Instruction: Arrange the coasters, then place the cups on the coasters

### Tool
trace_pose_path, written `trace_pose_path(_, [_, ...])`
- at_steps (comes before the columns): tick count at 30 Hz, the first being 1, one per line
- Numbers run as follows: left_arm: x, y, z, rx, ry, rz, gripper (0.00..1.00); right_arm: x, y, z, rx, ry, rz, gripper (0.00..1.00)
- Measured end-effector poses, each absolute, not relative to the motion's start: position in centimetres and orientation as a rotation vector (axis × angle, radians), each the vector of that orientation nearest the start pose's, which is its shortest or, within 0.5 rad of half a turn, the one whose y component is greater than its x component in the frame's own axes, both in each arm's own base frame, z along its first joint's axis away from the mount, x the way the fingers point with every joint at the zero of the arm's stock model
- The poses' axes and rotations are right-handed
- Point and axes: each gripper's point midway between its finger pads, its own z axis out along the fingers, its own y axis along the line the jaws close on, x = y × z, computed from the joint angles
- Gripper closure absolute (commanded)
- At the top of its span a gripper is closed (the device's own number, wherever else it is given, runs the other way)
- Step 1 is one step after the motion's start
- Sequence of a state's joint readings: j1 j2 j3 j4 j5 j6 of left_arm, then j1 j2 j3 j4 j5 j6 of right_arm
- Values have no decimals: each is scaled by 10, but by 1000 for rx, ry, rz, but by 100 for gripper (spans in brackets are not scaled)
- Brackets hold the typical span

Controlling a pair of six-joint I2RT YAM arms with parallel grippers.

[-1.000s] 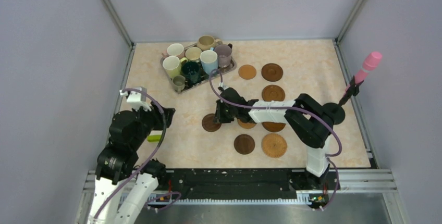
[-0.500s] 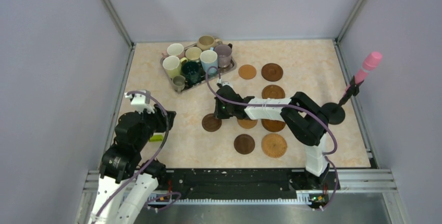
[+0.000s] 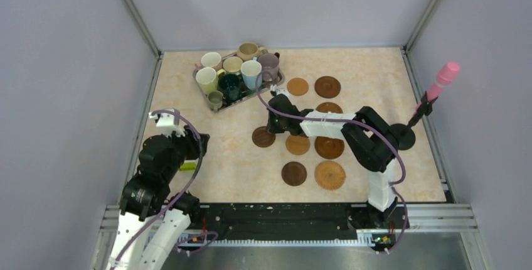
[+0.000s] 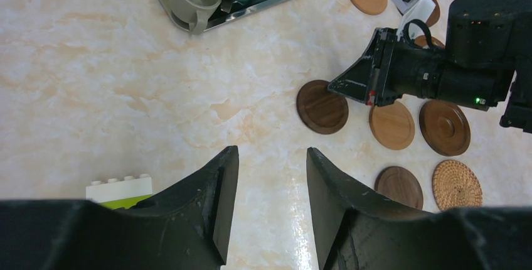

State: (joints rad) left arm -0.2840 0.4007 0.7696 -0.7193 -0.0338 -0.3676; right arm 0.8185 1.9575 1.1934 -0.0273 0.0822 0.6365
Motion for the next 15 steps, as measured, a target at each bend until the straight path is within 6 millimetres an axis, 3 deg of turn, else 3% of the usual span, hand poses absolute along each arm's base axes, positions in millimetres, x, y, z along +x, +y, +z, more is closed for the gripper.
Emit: trace_pose_path(15, [195,-65,238,-107,1940,-399,50,399,290,32,-42,2388,388,100])
